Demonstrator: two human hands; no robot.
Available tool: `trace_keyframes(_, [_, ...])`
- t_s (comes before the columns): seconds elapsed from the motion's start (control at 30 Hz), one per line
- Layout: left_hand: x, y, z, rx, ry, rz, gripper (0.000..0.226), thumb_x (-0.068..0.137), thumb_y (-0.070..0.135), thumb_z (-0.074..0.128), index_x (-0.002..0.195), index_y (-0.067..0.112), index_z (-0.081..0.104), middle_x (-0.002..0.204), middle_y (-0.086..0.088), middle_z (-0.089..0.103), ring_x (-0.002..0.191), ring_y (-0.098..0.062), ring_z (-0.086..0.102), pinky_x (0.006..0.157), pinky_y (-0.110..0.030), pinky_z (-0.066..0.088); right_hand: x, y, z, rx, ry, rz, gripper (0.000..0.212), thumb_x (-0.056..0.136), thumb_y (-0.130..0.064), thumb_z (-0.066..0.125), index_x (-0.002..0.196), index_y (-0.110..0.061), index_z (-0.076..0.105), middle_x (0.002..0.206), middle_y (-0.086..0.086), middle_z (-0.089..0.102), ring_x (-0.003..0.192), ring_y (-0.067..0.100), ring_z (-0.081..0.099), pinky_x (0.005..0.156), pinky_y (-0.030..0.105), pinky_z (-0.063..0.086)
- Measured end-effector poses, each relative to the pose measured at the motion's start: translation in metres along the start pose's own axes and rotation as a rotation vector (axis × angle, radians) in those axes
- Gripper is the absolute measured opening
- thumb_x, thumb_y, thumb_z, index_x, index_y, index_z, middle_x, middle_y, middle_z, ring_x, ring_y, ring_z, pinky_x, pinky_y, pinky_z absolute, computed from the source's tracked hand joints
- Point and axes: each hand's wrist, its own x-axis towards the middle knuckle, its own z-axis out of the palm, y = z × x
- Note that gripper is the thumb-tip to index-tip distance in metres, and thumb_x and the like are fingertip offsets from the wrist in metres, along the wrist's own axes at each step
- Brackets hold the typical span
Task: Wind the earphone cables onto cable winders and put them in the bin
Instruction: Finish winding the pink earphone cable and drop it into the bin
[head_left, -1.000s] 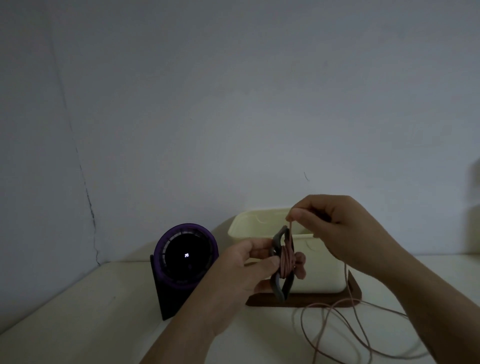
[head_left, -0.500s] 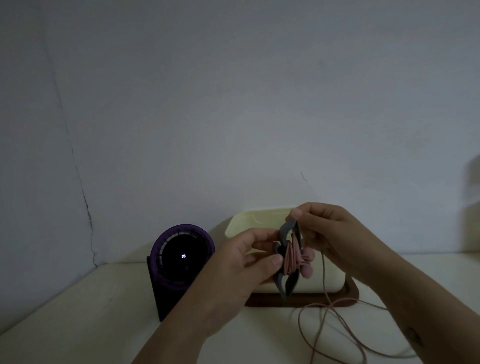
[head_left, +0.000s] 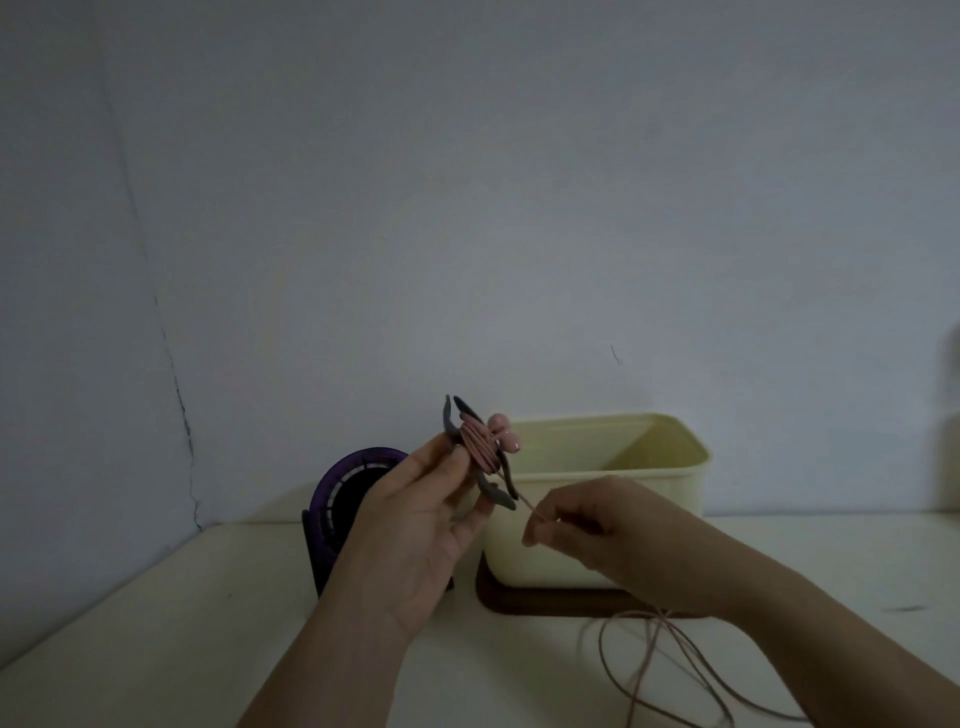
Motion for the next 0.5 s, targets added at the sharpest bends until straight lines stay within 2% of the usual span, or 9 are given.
trace_keyframes(0.1, [0.000, -0.001, 0.001, -0.045, 0.035, -0.043, 0.038, 0.083, 0.012, 0.053, 0.118, 0.002, 0.065, 0.113, -0.011, 0.071, 0.093, -0.014, 0.067, 0.097, -0.037, 0.045, -0.002, -0.011, 0.001, -0.164, -0.029, -0.050, 0.022, 0.097, -0.028, 0.048, 0.100, -0.021, 0.069, 0.053, -0.036, 0.048, 0.055, -0.006, 0.048, 0.057, 0.011, 0.036])
trace_keyframes(0.17, [-0.001, -0.001, 0.003, -0.074, 0.046, -0.068, 0.029, 0.091, 0.008, 0.049, 0.110, 0.004, 0.070, 0.106, -0.009, 0.073, 0.089, -0.012, 0.069, 0.096, -0.035, 0.045, -0.003, -0.015, 0.001, -0.224, -0.041, -0.052, 0.024, 0.098, -0.029, 0.046, 0.104, -0.021, 0.069, 0.055, -0.040, 0.047, 0.058, -0.010, 0.049, 0.058, 0.011, 0.036])
trace_keyframes(0.2, [-0.001, -0.001, 0.004, -0.083, 0.049, -0.080, 0.028, 0.093, 0.006, 0.047, 0.102, 0.005, 0.073, 0.102, -0.008, 0.074, 0.084, -0.011, 0.070, 0.095, -0.034, 0.045, -0.004, -0.018, -0.001, -0.242, -0.050, -0.047, 0.025, 0.098, -0.030, 0.046, 0.105, -0.022, 0.068, 0.055, -0.040, 0.047, 0.058, -0.011, 0.049, 0.059, 0.011, 0.036])
trace_keyframes(0.27, [-0.003, -0.001, 0.006, -0.071, 0.057, -0.094, 0.031, 0.094, 0.005, 0.046, 0.090, 0.008, 0.077, 0.097, -0.008, 0.075, 0.079, -0.010, 0.070, 0.092, -0.034, 0.046, -0.007, -0.021, -0.007, -0.269, -0.056, -0.044, 0.026, 0.099, -0.031, 0.044, 0.107, -0.024, 0.068, 0.053, -0.027, 0.051, 0.057, -0.008, 0.049, 0.060, 0.011, 0.038])
trace_keyframes(0.33, [-0.004, -0.003, 0.007, 0.011, 0.057, -0.081, 0.030, 0.095, 0.005, 0.045, 0.099, 0.007, 0.075, 0.101, -0.008, 0.074, 0.087, -0.012, 0.070, 0.088, -0.032, 0.048, -0.010, -0.023, -0.013, -0.293, -0.039, -0.041, 0.027, 0.099, -0.031, 0.044, 0.108, -0.024, 0.068, 0.054, -0.019, 0.046, 0.055, -0.005, 0.049, 0.060, 0.011, 0.039])
trace_keyframes(0.43, [-0.004, -0.008, 0.010, 0.200, 0.077, -0.007, 0.028, 0.098, 0.002, 0.043, 0.113, 0.007, 0.066, 0.104, -0.007, 0.074, 0.092, -0.013, 0.071, 0.074, -0.024, 0.056, -0.012, -0.025, -0.017, -0.291, -0.020, -0.024, 0.027, 0.098, -0.030, 0.046, 0.105, -0.021, 0.070, 0.052, -0.017, 0.050, 0.055, -0.010, 0.049, 0.058, 0.012, 0.039])
trace_keyframes(0.5, [-0.004, -0.011, 0.012, 0.275, 0.106, 0.034, 0.028, 0.098, -0.001, 0.043, 0.110, 0.009, 0.066, 0.100, -0.006, 0.075, 0.089, -0.013, 0.072, 0.069, -0.020, 0.055, -0.013, -0.027, -0.019, -0.280, -0.012, 0.000, 0.025, 0.097, -0.028, 0.047, 0.101, -0.021, 0.071, 0.053, -0.033, 0.051, 0.054, -0.010, 0.049, 0.056, 0.011, 0.038])
